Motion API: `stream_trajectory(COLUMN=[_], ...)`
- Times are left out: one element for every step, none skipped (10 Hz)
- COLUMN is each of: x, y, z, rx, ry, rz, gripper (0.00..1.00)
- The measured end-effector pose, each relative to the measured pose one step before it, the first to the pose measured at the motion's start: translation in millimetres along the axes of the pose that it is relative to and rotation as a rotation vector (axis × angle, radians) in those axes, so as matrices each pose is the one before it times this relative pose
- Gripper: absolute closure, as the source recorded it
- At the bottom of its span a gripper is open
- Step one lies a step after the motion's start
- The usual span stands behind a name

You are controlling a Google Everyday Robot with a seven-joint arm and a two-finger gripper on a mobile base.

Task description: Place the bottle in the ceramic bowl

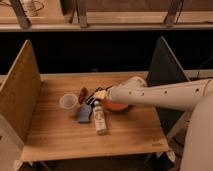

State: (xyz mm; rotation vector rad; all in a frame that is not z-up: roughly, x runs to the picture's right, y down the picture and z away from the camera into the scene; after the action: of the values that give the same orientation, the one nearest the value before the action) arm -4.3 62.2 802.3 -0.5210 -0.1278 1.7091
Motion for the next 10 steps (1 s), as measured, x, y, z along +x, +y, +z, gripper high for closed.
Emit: stream_trajectory(x=[14.29,7.86,11.67,6.00,6.45,2.66,0.40,-3.60,-4.65,-5.08], y=[10.03,3.59,6.13,4.31,5.76,2.40,0.51,-4.07,-1.44,0.65], z=[-4.98,-3.97,-6.08,-3.31,-3.61,-1.56,0.84,9.13,8.81,11.10], rx=[0.00850,0.00798,0.00460,-0.00178,-0.00520,-0.00263,-0.00440,-0.00590,-0.00616,-0.00512], ry=[0.05697,0.03938,0.05901,0.03058,0.03319,0.01383,0.00568,0.00226,0.00095,0.00566], rz=[-0.10669,-0.05491,-0.07722,-0.04072,-0.04445,-0.01910,-0.00245,0.01739,0.01746,0.01271], gripper=[0.20,0.20,0.20,0.20,0.20,0.20,0.20,0.20,0.20,0.20])
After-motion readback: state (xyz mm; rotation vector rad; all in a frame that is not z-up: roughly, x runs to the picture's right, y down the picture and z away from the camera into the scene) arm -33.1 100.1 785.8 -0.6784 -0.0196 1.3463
